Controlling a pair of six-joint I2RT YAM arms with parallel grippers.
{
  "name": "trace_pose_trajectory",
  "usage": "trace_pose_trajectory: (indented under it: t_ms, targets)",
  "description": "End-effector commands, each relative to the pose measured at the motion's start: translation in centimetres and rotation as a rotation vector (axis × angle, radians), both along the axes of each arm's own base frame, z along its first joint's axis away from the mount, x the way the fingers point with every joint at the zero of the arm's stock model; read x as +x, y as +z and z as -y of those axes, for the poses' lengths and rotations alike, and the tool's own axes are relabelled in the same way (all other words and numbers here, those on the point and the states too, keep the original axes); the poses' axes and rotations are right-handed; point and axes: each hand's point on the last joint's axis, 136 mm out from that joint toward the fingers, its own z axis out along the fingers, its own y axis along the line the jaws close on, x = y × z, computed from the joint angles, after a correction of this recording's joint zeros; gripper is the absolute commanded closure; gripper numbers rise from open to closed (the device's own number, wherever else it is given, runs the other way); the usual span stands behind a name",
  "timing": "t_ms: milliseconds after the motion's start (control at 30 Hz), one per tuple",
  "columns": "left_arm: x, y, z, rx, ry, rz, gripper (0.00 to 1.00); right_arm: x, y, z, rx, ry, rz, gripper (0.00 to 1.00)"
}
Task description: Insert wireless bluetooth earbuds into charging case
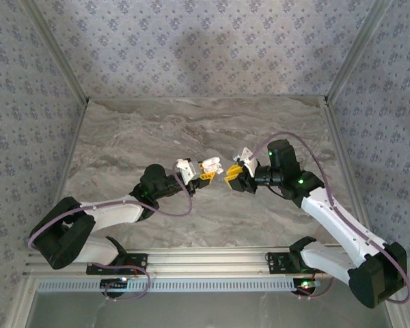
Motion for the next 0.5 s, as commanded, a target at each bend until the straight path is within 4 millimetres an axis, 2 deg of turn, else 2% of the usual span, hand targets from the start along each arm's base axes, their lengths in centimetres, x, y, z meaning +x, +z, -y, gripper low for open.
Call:
trace_pose_trajectory:
  t_ms: [0,100,467]
  targets:
    - [-0.02,3.18,0.37,-0.073,-0.011,0.059,0.87,0.44,0.12,-0.75,0.019,-0.014,0.033,0.76]
    - [0.0,3.25,0.35,-0.075,-0.011,0.059,0.87,0.43,-0.11,-1.2,0.021,-0.018,0.038,0.81]
    - [-0.02,3.39,0.28,-0.077,-0.01,0.059,0.87,0.95,0.1,-1.55,0.022,-0.035,0.083,0.9]
